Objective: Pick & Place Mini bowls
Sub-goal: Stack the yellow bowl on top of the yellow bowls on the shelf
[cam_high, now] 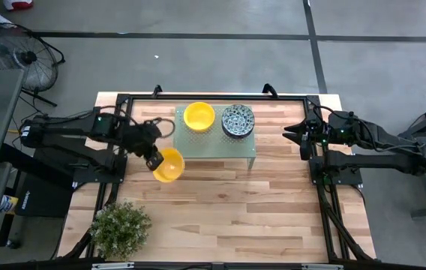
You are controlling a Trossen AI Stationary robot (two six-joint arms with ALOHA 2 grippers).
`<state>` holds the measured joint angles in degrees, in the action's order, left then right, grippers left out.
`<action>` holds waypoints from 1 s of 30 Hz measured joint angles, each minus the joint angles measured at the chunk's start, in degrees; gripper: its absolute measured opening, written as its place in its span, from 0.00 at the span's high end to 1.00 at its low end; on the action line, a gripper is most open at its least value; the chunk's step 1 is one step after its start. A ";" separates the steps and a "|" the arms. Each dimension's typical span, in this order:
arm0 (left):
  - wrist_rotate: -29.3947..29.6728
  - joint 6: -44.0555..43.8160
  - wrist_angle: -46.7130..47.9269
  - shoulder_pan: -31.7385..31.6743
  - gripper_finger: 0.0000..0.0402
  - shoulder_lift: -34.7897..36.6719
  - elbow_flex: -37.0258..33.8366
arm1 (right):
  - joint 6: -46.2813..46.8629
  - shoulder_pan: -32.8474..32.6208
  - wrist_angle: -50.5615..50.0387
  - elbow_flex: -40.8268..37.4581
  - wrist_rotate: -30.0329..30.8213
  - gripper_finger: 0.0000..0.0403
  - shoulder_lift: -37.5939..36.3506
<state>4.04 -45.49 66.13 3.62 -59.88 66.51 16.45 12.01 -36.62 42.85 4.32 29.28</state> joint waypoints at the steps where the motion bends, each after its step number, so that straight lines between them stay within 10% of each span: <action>1: 0.29 0.27 0.04 -0.99 1.00 0.00 0.77 | 0.02 0.00 0.00 0.00 0.00 0.72 0.00; 30: -12.57 35.35 -1.04 -35.47 1.00 -26.73 32.08 | 0.02 0.00 -0.63 0.00 -0.04 0.72 0.00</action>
<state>-8.54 -10.15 65.08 -31.85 -86.61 98.59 16.47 12.01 -37.25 42.85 4.27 29.28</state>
